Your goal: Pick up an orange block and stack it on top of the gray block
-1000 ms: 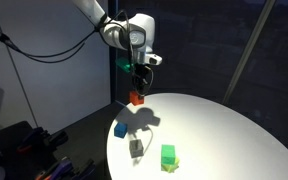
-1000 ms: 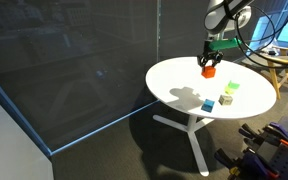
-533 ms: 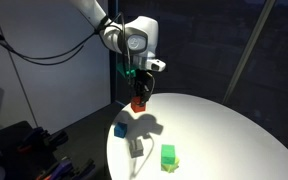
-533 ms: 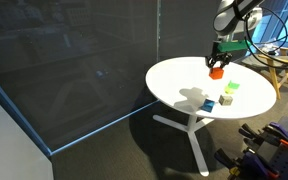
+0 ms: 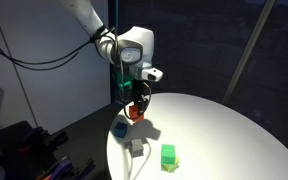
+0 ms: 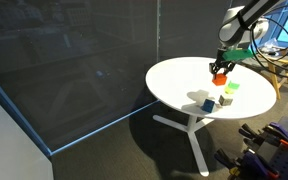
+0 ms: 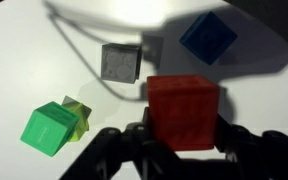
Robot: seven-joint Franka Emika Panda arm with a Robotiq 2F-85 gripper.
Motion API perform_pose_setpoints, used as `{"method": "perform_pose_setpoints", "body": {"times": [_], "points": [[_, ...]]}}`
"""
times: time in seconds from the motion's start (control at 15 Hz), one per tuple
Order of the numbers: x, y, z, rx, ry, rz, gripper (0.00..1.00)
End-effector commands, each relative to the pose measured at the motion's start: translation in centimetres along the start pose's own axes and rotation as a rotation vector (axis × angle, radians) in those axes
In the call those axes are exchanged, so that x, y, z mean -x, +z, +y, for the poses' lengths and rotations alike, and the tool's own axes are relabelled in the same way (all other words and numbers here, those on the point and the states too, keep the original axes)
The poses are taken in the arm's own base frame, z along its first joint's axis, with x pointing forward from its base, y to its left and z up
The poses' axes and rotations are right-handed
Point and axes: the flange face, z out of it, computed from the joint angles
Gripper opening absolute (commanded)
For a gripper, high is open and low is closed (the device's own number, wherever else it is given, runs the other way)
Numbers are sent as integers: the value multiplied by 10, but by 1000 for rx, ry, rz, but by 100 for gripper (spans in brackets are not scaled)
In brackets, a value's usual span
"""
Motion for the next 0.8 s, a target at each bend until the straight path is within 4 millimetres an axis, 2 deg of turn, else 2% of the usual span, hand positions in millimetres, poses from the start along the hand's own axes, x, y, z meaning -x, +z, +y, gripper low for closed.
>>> {"method": "perform_pose_setpoints", "body": {"times": [0.0,0.73], "points": [[10,0,13,-19,-9,20,30],[9,18,71,-10,65,-15,30]]}}
